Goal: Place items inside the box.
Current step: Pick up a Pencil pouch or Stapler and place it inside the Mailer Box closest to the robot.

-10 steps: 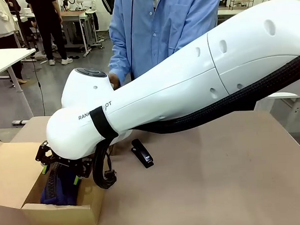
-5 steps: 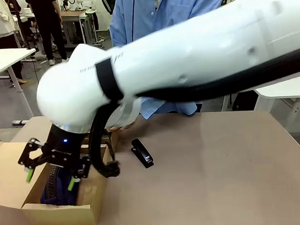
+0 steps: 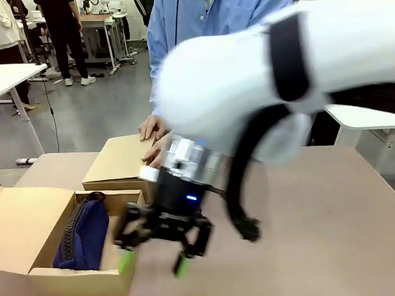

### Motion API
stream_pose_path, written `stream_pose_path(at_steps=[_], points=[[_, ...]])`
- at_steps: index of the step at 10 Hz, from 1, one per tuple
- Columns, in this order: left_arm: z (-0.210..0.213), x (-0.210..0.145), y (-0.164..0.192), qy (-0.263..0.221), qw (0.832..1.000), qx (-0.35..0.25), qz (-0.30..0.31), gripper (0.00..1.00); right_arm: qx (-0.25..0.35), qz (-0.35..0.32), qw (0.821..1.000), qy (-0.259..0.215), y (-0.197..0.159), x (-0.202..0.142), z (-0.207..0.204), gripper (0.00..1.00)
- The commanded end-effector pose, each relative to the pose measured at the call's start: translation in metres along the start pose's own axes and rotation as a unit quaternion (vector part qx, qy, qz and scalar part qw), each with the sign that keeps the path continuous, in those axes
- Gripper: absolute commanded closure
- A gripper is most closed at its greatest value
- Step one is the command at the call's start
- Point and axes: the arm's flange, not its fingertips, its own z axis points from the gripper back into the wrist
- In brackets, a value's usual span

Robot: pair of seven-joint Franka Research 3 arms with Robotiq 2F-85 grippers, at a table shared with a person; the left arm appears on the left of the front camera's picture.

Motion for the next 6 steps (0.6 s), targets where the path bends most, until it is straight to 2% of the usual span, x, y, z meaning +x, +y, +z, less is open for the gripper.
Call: stream_pose_path(at_steps=[1,2,3,4,5,6], points=[[-0.001,-0.001,0.001,-0.009,1.000,-0.011,-0.009,0.00,0.116,-0.034,0.990,-0.069,-0.083,-0.047,0.018,0.00],[-0.001,-0.001,0.001,-0.009,1.000,-0.011,-0.009,0.00,0.166,-0.113,0.975,-0.092,-0.076,-0.042,0.009,0.00],[-0.001,-0.001,0.001,-0.009,1.000,-0.011,-0.009,0.00,0.050,-0.017,0.998,-0.024,-0.041,-0.019,0.011,0.00],[-0.001,-0.001,0.001,-0.009,1.000,-0.011,-0.009,0.00,0.050,-0.017,0.998,-0.024,-0.041,-0.019,0.011,0.00],[-0.001,-0.001,0.001,-0.009,1.000,-0.011,-0.009,0.00,0.105,-0.066,0.991,-0.052,-0.079,-0.037,0.017,0.00],[-0.001,-0.001,0.001,-0.009,1.000,-0.011,-0.009,0.00,0.140,-0.074,0.987,-0.033,-0.088,-0.014,0.024,0.00]])
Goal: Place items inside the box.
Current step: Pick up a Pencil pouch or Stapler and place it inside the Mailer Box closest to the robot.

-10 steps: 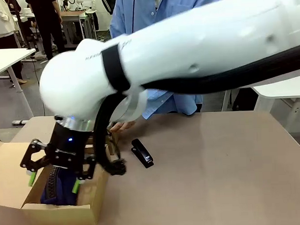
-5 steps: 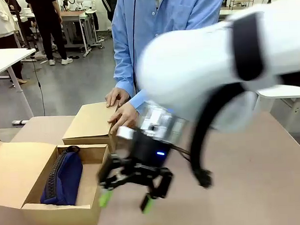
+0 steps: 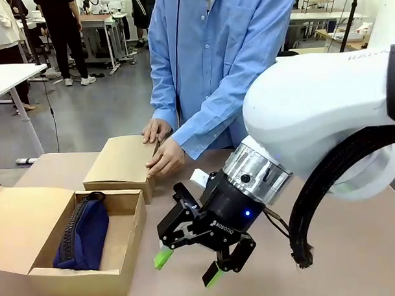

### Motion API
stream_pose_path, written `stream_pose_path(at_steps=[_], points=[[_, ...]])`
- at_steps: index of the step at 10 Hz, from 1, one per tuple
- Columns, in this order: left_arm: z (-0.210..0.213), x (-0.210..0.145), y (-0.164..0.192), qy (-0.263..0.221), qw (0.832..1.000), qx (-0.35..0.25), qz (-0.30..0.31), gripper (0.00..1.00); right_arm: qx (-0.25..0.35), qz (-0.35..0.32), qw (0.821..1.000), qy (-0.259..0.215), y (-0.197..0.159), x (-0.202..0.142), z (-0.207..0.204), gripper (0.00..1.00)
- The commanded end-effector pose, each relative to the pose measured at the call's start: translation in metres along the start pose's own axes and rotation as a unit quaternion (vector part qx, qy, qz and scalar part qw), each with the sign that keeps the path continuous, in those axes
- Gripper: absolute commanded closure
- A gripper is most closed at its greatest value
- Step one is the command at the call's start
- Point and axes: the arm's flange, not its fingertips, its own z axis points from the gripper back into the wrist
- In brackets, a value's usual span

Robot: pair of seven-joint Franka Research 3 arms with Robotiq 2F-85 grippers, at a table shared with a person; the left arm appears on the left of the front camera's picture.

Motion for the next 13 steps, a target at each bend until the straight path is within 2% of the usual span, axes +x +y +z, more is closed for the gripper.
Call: stream_pose_path(at_steps=[1,3,4,5,6,7,9,11,12,13], points=[[-0.001,-0.001,0.001,-0.009,1.000,-0.011,-0.009,0.00,0.089,-0.013,0.996,0.024,-0.036,0.033,0.035,0.00],[-0.001,-0.001,0.001,-0.009,1.000,-0.011,-0.009,0.00,0.164,-0.014,0.986,-0.005,-0.086,0.031,0.084,0.00],[-0.001,-0.001,0.001,-0.009,1.000,-0.011,-0.009,0.00,0.216,0.006,0.976,-0.003,-0.121,0.026,0.106,0.00],[-0.001,-0.001,0.001,-0.009,1.000,-0.011,-0.009,0.00,0.288,0.026,0.957,-0.018,-0.169,0.011,0.127,0.00],[-0.001,-0.001,0.001,-0.009,1.000,-0.011,-0.009,0.00,0.335,0.044,0.941,-0.025,-0.196,-0.003,0.136,0.00],[-0.001,-0.001,0.001,-0.009,1.000,-0.011,-0.009,0.00,0.386,0.066,0.919,-0.049,-0.235,-0.035,0.143,0.00],[-0.001,-0.001,0.001,-0.009,1.000,-0.011,-0.009,0.00,0.436,0.031,0.888,-0.143,-0.294,-0.103,0.146,0.00],[-0.001,-0.001,0.001,-0.009,1.000,-0.011,-0.009,0.00,0.435,-0.003,0.875,-0.213,-0.319,-0.129,0.137,0.00],[-0.001,-0.001,0.001,-0.009,1.000,-0.011,-0.009,0.00,0.415,-0.054,0.881,-0.221,-0.313,-0.114,0.129,0.00],[-0.001,-0.001,0.001,-0.009,1.000,-0.011,-0.009,0.00,0.437,-0.001,0.883,-0.173,-0.314,0.013,0.296,0.00]])
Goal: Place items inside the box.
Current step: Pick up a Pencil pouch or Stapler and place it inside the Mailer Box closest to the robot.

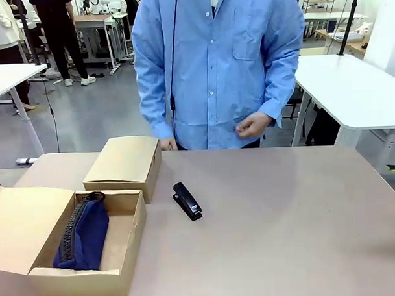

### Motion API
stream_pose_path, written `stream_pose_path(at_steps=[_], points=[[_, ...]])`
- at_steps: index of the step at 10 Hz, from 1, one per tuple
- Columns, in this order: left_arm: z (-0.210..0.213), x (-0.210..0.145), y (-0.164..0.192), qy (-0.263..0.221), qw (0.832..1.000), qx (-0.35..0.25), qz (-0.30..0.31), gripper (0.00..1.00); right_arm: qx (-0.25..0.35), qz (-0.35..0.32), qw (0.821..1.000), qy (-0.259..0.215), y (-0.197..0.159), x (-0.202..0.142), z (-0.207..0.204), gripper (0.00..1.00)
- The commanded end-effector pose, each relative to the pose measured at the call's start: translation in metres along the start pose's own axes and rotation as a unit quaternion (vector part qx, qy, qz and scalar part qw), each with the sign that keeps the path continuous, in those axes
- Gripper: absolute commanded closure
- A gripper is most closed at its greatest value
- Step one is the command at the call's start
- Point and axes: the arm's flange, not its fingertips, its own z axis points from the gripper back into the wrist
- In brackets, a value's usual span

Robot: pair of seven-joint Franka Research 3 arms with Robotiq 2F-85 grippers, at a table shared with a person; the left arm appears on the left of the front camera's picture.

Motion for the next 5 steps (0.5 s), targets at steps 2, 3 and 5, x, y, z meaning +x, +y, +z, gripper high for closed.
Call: stream_pose_path(at_steps=[2,3,5], points=[[-0.0012,-0.0010,0.0011,-0.008,1.000,-0.011,-0.010,0.00,0.007,0.016,0.999,0.040,0.0168,0.0058,-0.0414,0.00],[-0.0012,-0.0010,0.0011,-0.008,1.000,-0.011,-0.010,0.00,0.007,0.016,0.999,0.040,0.0168,0.0058,-0.0414,0.00],[-0.0012,-0.0010,0.0011,-0.008,1.000,-0.011,-0.010,0.00,0.007,0.016,0.999,0.040,0.0168,0.0058,-0.0414,0.00]])
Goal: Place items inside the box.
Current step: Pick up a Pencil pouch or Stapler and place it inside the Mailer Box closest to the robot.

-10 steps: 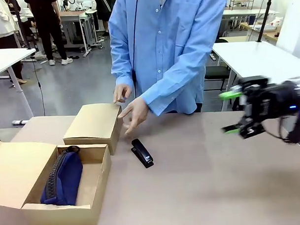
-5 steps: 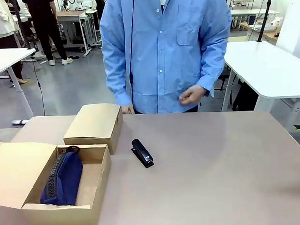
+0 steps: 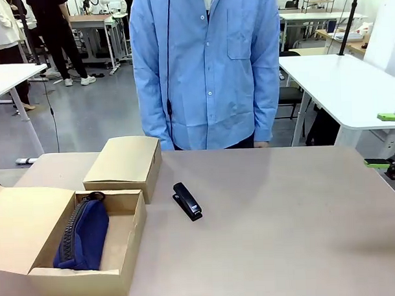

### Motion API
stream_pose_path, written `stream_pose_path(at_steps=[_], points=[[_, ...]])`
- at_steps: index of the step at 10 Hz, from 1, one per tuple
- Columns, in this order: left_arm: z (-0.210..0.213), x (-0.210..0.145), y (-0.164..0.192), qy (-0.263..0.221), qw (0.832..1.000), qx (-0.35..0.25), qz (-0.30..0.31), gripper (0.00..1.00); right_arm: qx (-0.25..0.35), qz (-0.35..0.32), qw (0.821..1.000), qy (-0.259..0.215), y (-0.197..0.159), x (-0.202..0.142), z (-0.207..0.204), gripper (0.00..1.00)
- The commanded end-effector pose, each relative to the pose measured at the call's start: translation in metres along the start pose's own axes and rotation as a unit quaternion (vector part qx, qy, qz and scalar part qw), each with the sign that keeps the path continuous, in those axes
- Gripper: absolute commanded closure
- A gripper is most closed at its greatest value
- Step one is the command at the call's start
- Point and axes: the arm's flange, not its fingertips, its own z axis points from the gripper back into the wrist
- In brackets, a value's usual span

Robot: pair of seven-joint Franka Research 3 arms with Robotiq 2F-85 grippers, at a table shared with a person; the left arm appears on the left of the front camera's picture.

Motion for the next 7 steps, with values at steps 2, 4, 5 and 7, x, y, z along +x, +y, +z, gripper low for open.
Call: stream_pose_path(at_steps=[2,4,5,7], points=[[-0.0010,-0.0010,0.0009,-0.008,1.000,-0.011,-0.010,0.00,0.008,0.004,1.000,-0.003,0.0040,-0.0012,0.0030,0.00],[-0.0010,-0.0010,0.0009,-0.008,1.000,-0.011,-0.010,0.00,0.008,0.004,1.000,-0.003,0.0040,-0.0012,0.0030,0.00],[-0.0010,-0.0010,0.0009,-0.008,1.000,-0.011,-0.010,0.00,0.008,0.004,1.000,-0.003,0.0040,-0.0012,0.0030,0.00],[-0.0010,-0.0010,0.0009,-0.008,1.000,-0.011,-0.010,0.00,0.001,0.000,1.000,-0.002,0.0000,-0.0002,0.0016,0.00]])
